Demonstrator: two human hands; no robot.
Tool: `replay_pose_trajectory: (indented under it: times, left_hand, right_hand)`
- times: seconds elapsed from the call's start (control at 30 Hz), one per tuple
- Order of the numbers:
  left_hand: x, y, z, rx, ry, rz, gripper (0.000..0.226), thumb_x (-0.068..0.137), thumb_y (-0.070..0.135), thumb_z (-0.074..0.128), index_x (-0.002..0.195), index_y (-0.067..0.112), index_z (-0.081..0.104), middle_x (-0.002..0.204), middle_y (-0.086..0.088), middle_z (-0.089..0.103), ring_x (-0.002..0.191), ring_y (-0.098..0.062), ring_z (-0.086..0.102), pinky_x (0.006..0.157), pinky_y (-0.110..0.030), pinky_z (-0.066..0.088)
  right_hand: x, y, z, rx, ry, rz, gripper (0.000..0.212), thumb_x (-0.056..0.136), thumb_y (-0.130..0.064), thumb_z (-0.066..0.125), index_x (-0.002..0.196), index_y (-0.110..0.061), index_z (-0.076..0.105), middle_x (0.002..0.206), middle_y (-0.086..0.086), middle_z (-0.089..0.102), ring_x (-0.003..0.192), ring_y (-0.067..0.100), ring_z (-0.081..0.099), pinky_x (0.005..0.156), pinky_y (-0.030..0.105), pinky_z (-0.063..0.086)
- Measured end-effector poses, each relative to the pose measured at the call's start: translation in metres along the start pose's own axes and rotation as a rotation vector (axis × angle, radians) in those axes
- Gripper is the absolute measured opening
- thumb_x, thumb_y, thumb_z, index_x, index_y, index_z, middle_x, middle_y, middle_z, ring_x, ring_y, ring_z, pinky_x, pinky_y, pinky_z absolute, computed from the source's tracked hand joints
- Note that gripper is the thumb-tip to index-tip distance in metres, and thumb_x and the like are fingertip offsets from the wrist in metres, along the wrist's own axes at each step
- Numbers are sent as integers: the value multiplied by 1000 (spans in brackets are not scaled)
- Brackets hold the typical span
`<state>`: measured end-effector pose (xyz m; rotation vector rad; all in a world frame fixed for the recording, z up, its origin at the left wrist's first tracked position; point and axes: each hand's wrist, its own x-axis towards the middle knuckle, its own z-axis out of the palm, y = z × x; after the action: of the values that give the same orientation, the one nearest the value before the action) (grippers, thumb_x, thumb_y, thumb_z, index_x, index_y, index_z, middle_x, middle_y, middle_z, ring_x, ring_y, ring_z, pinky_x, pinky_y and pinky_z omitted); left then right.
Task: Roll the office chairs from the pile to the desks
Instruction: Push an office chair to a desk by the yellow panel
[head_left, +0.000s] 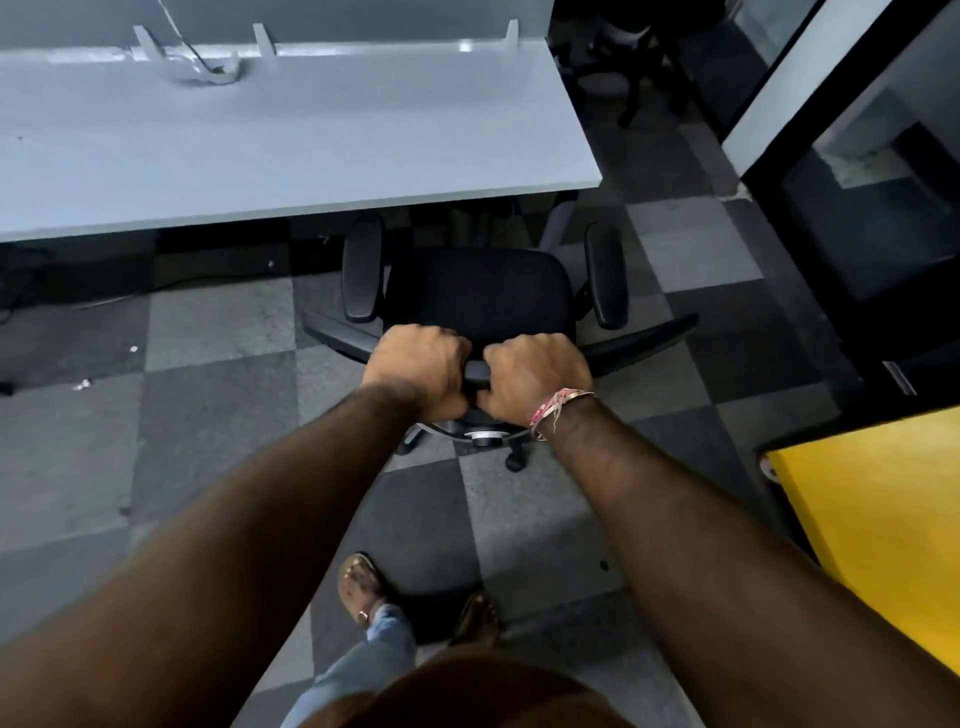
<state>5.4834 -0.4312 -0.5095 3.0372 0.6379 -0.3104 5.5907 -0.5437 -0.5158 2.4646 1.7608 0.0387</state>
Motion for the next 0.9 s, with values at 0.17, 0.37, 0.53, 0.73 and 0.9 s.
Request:
replay_pose_trajectory:
  times: [0.17,0.37,0.53,0.73,0.9]
  left_hand:
    - [8,9,-3,31,2,-30,18,81,48,58,80,30,55,77,9,63,68,-18,63,68,-36,59]
    - [27,10,-7,44,8,-30,24,86,54,56,87,31,57,78,9,60,68,-16,61,65,-34,57]
    - [34,12,-6,23,35,-40,26,85,57,54,86,31,58,77,10,59,67,-14,60,65,-34,57]
    - [32,7,-5,-17,19,-79,24,85,55,56,85,31,57,76,10,58,68,-15,60,68,-35,58]
    - [21,-3,3,-22,8,-107,24,85,56,59,85,32,58,75,11,59,67,-14,60,68,-35,58]
  right_hand:
    - [3,14,2,-20,25,-41,31,78,-56,61,80,-25,63,73,-3,66,68,25,65,57,32,38]
    - [19,35,1,-25,43,-90,33,78,-58,60,81,-25,63,70,-4,64,64,22,62,56,32,40]
    - [24,43,0,-35,34,-106,32,79,-57,59,80,-25,63,70,-5,63,64,21,62,56,31,40]
    - [31,39,0,-54,14,-123,35,80,-60,57,84,-26,63,72,-5,63,65,20,61,56,31,37]
    - [30,22,4,-61,22,-138,34,81,-59,57,85,-25,63,73,-5,64,67,20,62,56,31,40]
